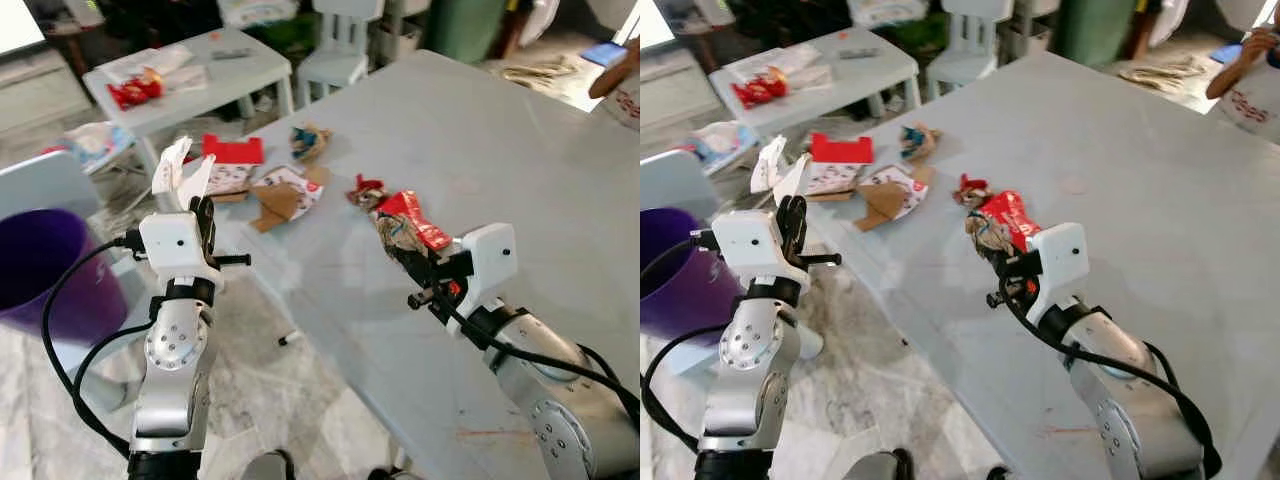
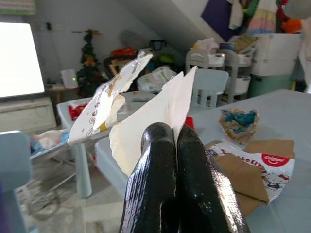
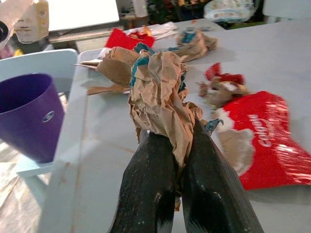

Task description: Picking trash to rubbish bin

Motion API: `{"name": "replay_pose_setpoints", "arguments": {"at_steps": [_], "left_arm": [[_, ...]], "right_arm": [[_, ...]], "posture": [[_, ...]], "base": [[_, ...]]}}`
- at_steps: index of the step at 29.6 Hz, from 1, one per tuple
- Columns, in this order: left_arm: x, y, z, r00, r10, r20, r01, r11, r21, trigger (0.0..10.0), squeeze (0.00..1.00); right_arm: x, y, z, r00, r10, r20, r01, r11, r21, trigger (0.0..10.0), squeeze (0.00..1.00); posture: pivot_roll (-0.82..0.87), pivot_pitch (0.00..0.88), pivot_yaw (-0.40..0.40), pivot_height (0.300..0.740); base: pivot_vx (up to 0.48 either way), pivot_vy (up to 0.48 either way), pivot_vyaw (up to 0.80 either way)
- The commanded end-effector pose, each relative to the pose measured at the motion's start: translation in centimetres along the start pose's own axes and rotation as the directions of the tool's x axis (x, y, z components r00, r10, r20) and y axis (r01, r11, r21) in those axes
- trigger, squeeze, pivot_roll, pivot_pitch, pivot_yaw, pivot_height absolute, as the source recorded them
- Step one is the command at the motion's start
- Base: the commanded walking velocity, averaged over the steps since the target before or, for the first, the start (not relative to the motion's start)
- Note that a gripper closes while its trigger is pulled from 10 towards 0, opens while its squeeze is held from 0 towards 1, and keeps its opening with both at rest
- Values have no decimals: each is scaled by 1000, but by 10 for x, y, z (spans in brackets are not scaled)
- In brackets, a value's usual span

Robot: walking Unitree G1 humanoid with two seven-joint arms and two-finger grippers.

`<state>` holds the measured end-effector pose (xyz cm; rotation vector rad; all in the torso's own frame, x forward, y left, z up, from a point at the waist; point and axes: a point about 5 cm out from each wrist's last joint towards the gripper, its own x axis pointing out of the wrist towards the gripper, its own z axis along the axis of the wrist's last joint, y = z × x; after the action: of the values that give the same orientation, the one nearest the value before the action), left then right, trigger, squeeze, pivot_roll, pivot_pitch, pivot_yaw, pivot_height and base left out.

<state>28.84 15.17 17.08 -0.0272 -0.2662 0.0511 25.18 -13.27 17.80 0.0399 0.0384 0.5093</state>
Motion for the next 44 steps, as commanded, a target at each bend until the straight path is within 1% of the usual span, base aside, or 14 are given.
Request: {"name": "replay_pose_setpoints", "arguments": {"at_steps": [1,2,6,11,17,26,44], "left_arm": [[-1,-2,4,1000,0,6,0,1000,-4,0,0],[-1,-6,3,1000,-12,-8,12,1000,-22,0,0],[-1,-11,2,999,-25,-23,24,999,-35,0,0],[-3,-14,3,999,-28,-36,26,999,-45,0,0],[-3,-16,1,998,-35,-59,30,996,-82,0,0],[-3,-17,0,996,-46,-77,38,994,-103,0,0],[-1,-18,-2,993,-56,-100,44,992,-118,0,0]], "right_arm": [[1,0,2,1000,0,7,0,1000,-7,0,0],[1,0,1,1000,-1,7,1,1000,-10,0,0],[0,-1,1,1000,-4,5,4,1000,-15,0,0],[-1,-2,1,1000,-3,4,3,1000,-19,0,0],[1,-3,1,1000,1,4,-1,1000,-20,0,0],[2,-4,2,1000,-6,10,6,1000,-7,0,0],[3,-4,2,1000,-7,13,7,1000,-10,0,0]], "posture": [[4,120,15,740],[4,120,15,740],[-7,121,13,740],[-7,117,10,740],[-4,114,6,740],[-3,112,5,740],[-10,122,4,740]], "base": [[0,0,800],[0,0,800],[0,0,800],[0,0,800],[0,0,800],[0,0,0],[0,336,0]]}}
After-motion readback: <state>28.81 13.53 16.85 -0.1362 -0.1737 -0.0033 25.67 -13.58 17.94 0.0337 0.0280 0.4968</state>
